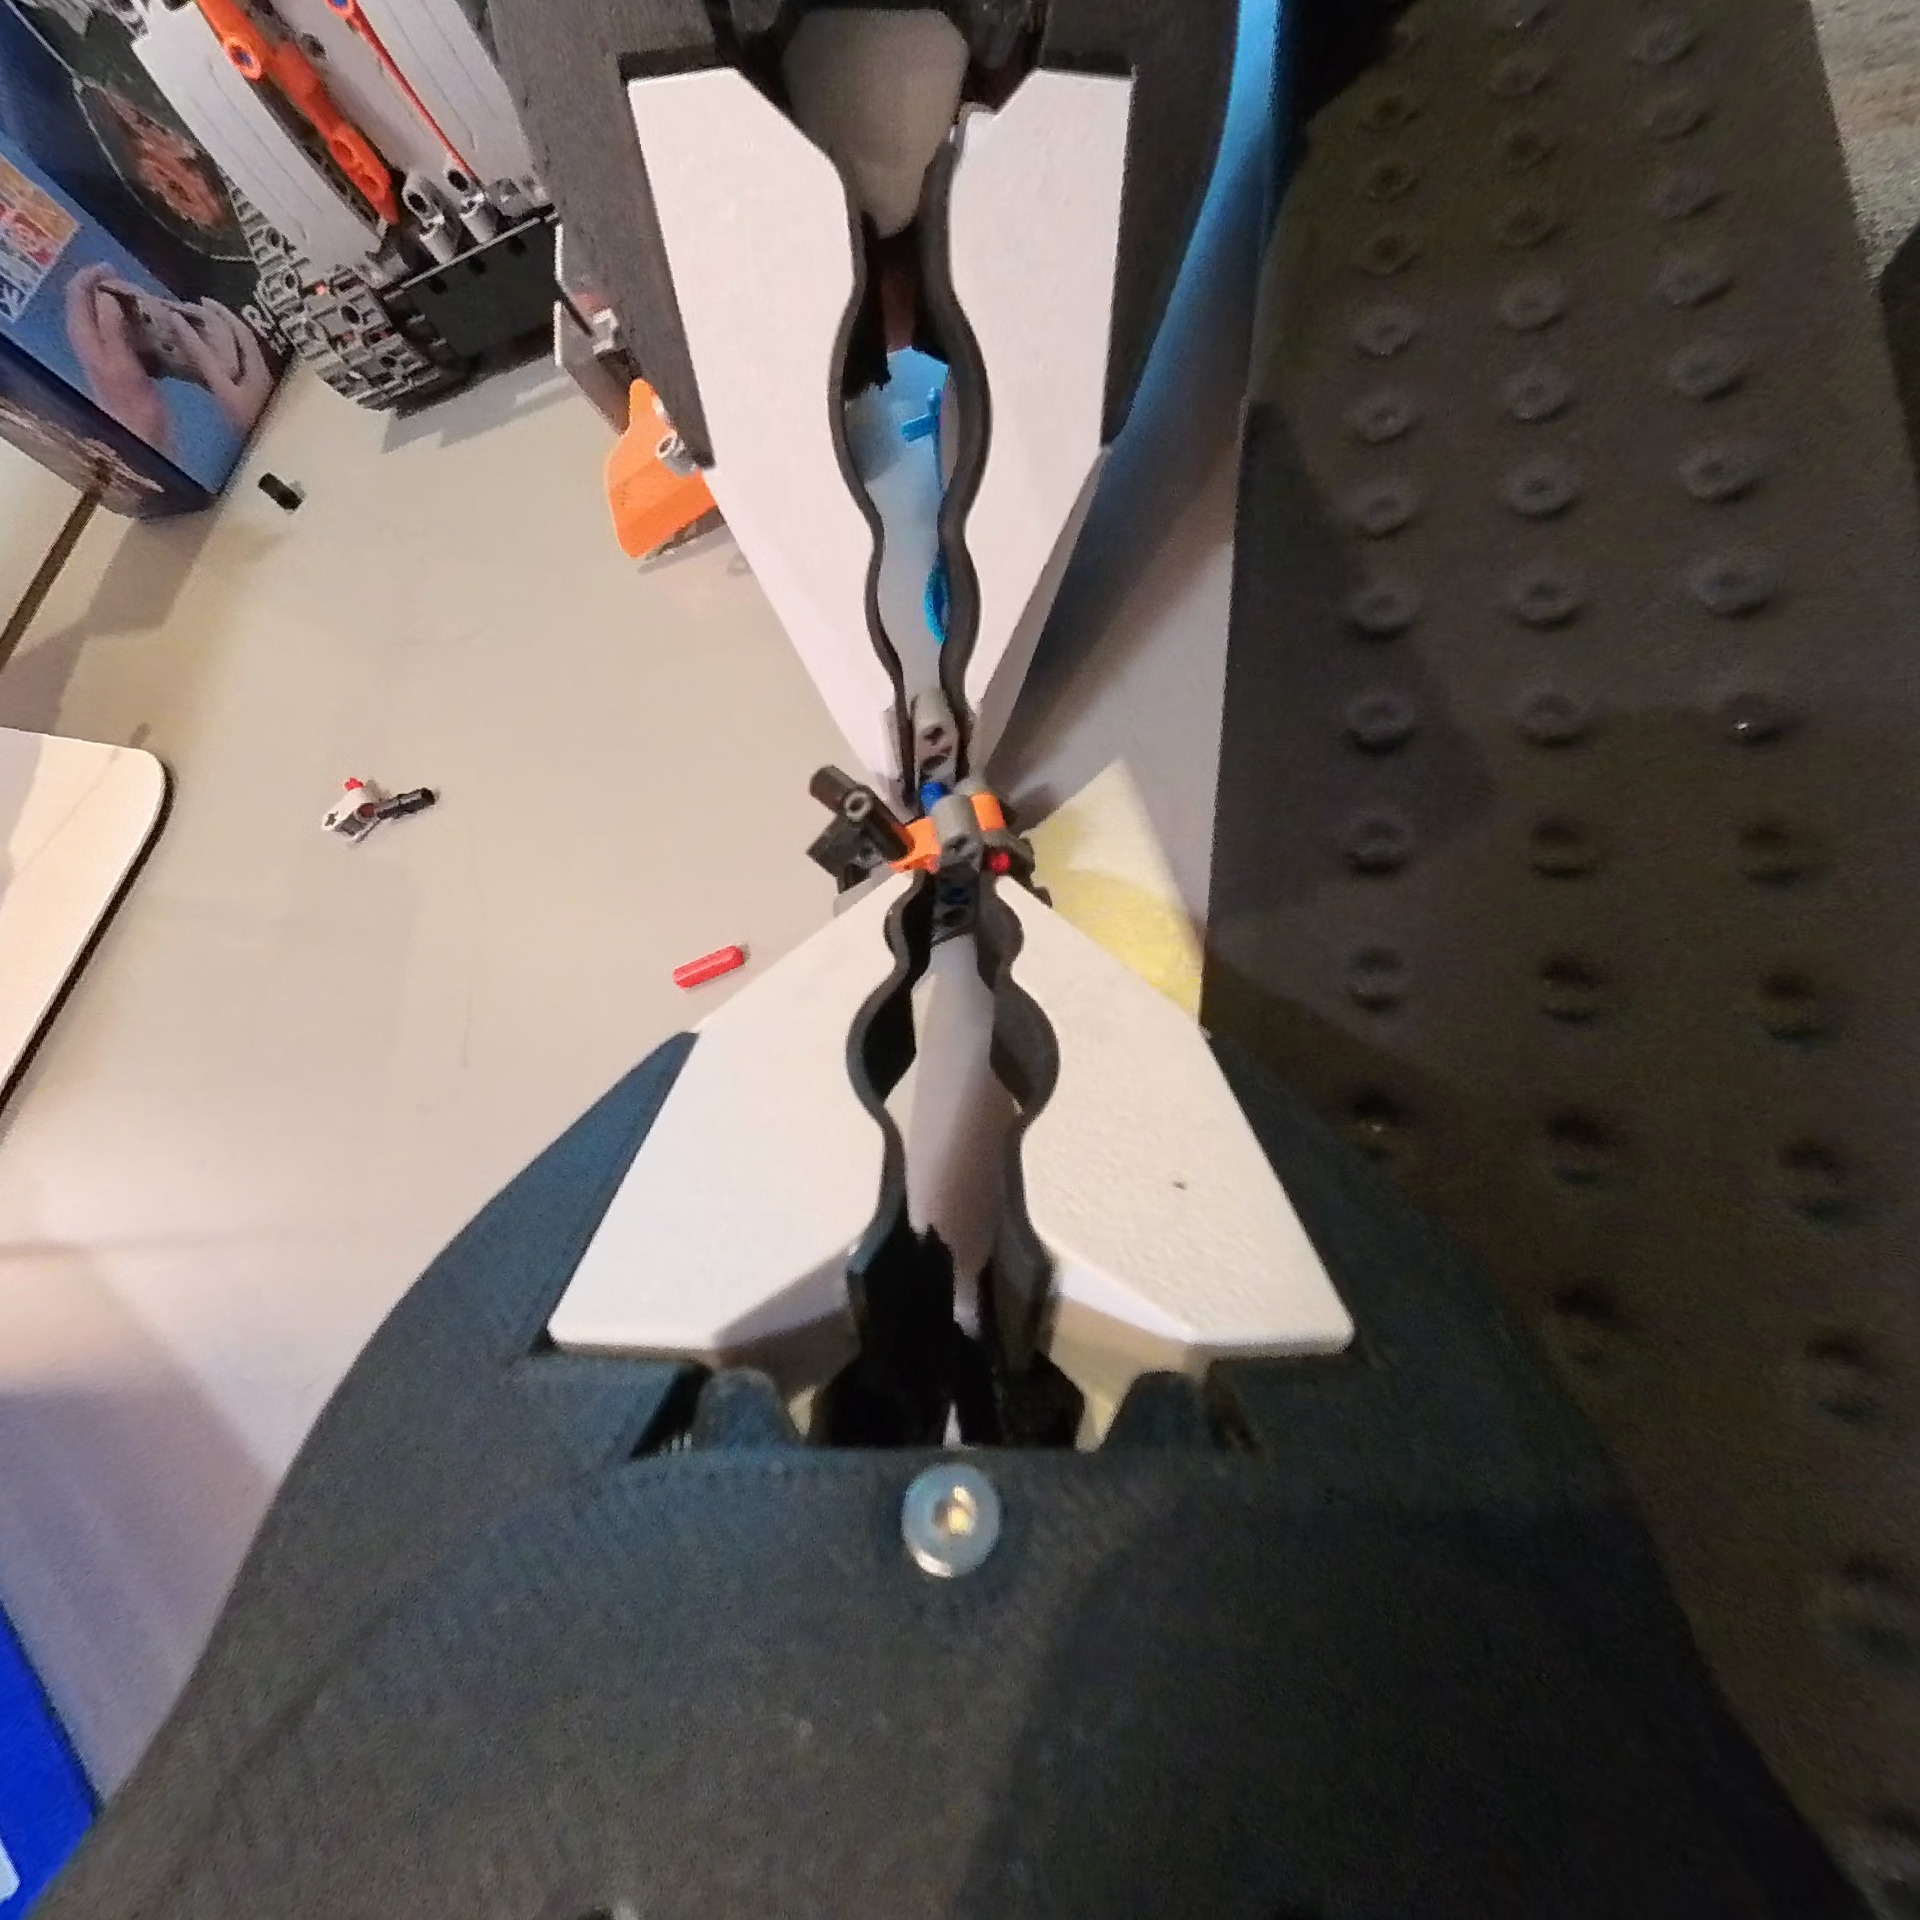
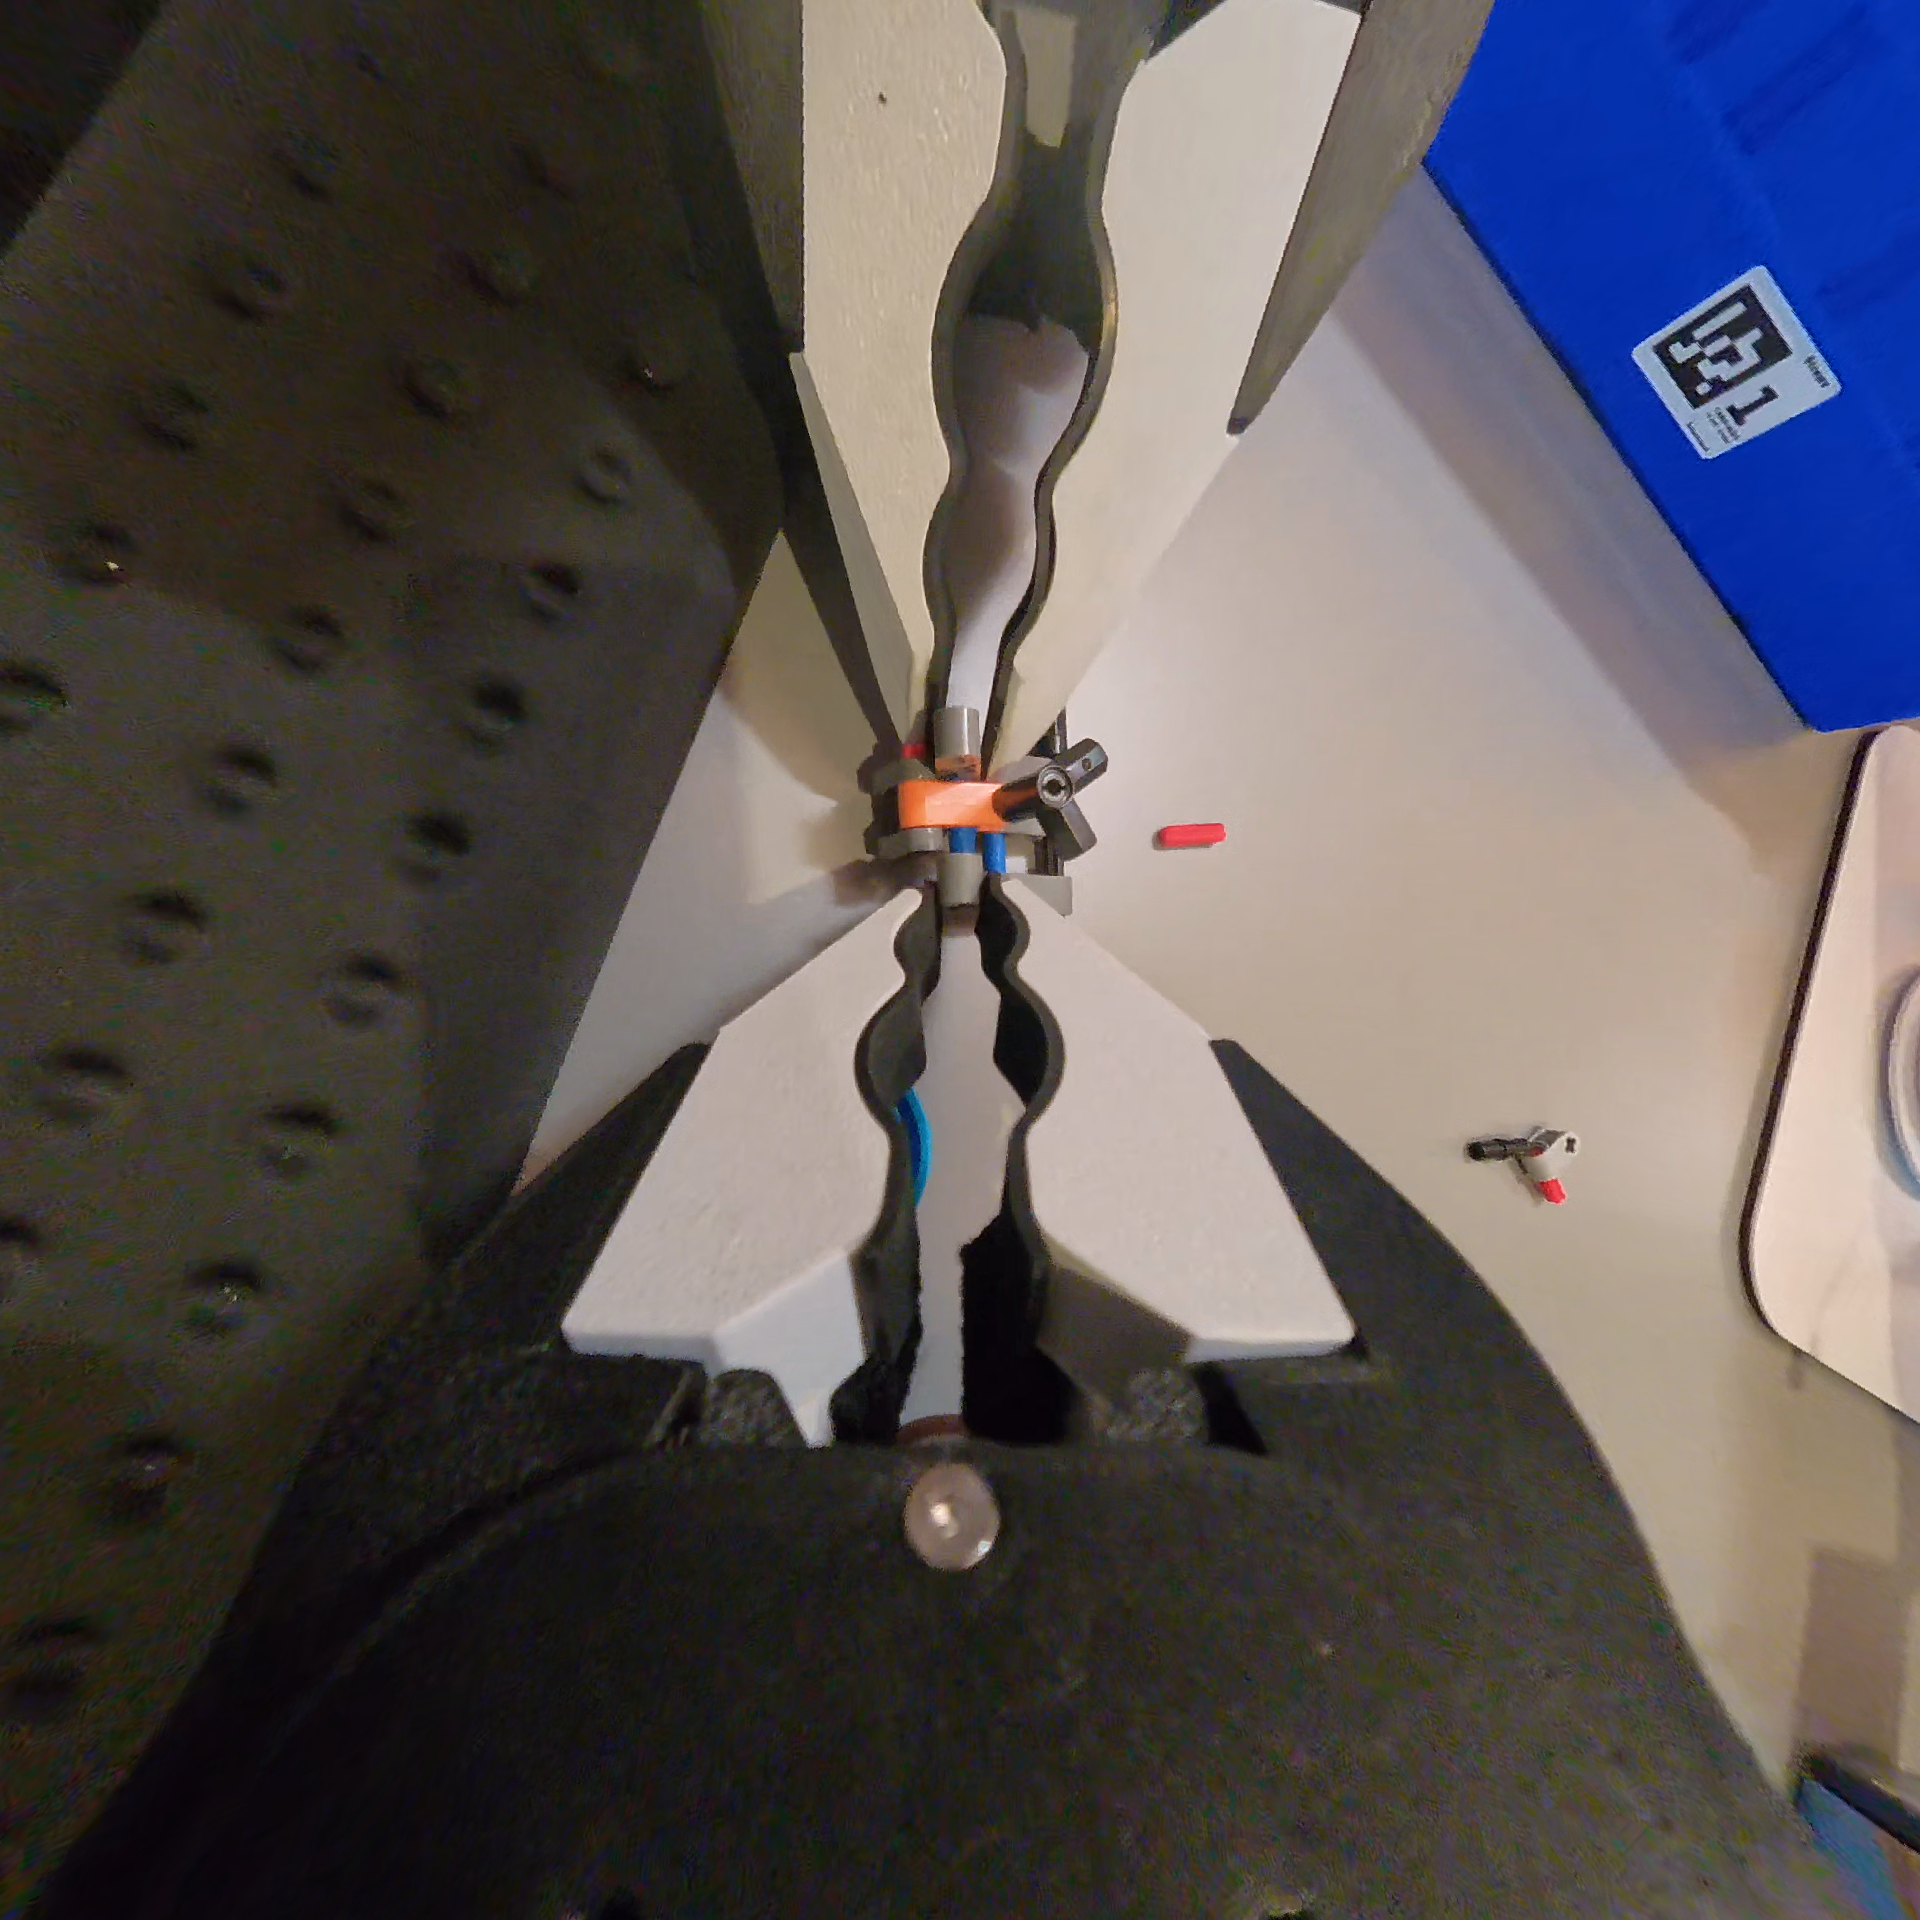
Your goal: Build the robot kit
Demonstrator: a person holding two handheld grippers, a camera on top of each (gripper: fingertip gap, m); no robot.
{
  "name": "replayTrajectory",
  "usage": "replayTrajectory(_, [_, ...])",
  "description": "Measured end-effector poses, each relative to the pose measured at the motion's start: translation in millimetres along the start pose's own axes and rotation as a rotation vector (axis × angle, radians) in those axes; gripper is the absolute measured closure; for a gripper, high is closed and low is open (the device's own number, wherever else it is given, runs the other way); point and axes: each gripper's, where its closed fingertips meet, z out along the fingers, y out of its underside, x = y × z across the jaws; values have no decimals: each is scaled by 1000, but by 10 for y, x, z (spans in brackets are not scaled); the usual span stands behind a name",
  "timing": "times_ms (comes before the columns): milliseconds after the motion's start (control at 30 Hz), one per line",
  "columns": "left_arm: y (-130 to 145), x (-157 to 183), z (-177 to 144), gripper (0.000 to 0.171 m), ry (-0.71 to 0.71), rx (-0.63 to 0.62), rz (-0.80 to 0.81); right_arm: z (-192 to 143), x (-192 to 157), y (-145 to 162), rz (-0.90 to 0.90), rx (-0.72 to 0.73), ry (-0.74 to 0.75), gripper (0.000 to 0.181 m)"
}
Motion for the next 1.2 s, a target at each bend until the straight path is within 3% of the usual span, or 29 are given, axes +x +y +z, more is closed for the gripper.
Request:
replayTrajectory(367, [-34,36,31,166,-7,-6,74,-14,-10,-10,72,28,-103,176])
replayTrajectory(700, [4,45,41,165,21,-22,72,48,-54,-29,-12,-8,-70,175])
replayTrajectory(933, [-13,31,13,164,-26,-16,100,-99,-7,11,42,-16,-71,176])
replayTrajectory(1033, [2,22,-20,159,-26,-10,77,-113,-5,29,61,-14,-78,174])
replayTrajectory(1200, [85,-69,-161,136,-53,-25,46,-109,61,56,117,-19,-85,168])
